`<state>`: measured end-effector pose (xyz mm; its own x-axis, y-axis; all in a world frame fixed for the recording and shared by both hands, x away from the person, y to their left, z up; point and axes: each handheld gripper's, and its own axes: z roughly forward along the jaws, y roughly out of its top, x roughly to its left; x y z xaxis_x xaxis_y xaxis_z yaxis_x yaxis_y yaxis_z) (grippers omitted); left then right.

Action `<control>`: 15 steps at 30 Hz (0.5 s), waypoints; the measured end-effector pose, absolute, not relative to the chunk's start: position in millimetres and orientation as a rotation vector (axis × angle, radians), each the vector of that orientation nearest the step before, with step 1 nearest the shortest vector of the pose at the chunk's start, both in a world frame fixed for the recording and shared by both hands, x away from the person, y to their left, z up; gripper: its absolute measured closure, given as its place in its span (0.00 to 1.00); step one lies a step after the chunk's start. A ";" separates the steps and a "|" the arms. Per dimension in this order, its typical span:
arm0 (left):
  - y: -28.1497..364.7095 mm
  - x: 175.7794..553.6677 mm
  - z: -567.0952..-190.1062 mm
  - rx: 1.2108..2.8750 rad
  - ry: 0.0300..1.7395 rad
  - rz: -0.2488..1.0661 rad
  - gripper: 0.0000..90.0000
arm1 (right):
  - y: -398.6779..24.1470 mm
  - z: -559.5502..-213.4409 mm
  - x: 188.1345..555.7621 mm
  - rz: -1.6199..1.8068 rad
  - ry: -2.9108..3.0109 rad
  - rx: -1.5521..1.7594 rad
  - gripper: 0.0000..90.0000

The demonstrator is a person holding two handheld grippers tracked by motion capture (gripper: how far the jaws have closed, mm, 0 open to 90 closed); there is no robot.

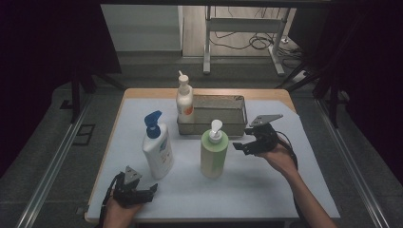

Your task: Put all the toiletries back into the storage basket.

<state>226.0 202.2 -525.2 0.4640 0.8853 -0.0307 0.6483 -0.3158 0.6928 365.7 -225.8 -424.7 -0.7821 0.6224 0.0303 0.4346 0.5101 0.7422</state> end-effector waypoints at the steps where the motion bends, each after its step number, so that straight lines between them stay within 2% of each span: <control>1: 202.2 226.0 -525.2 2.071 1.270 0.474 0.14 | -226.8 -424.7 362.5 1.139 2.515 0.895 0.23; 15: 202.1 225.9 -525.3 2.069 1.271 0.476 0.14 | -218.7 -429.5 323.4 1.203 2.555 0.811 0.12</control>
